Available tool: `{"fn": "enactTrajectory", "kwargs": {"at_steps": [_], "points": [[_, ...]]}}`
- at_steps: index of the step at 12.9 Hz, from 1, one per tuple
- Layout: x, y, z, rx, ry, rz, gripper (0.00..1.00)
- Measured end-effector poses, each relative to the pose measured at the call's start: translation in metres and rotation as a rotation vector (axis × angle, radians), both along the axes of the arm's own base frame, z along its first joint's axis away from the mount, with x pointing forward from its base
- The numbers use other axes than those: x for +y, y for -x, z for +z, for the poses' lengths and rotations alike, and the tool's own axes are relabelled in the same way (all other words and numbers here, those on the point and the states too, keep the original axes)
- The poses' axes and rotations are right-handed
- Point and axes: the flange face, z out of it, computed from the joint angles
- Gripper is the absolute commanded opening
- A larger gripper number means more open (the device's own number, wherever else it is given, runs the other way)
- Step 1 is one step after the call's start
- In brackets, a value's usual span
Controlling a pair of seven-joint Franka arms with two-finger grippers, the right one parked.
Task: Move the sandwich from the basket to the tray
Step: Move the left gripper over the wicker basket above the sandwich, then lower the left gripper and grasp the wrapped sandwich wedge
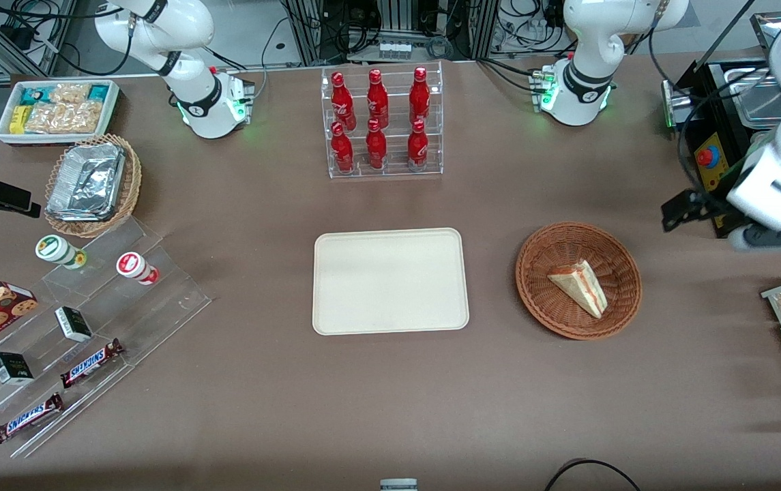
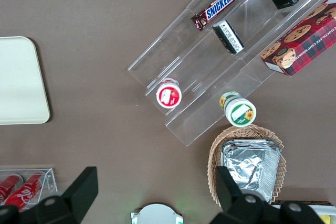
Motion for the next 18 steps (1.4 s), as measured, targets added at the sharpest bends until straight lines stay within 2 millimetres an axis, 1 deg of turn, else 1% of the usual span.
{"fn": "enactTrajectory", "kwargs": {"at_steps": [2,5,9,10,11,12,15,16,18], "points": [[-0.005,-0.008,-0.042,-0.007,0.000,0.083,1.00],[-0.028,-0.004,-0.108,-0.031,0.002,0.222,1.00],[-0.060,0.019,-0.176,-0.058,0.014,0.319,1.00],[-0.064,0.027,-0.194,-0.070,0.019,0.329,1.00],[-0.063,0.034,-0.209,-0.070,0.020,0.338,1.00],[-0.061,0.039,-0.218,-0.065,0.018,0.358,1.00],[-0.058,0.043,-0.229,-0.066,0.018,0.438,1.00],[-0.057,0.043,-0.235,-0.067,0.019,0.461,1.00],[-0.058,0.044,-0.255,-0.055,0.016,0.485,1.00]]}}
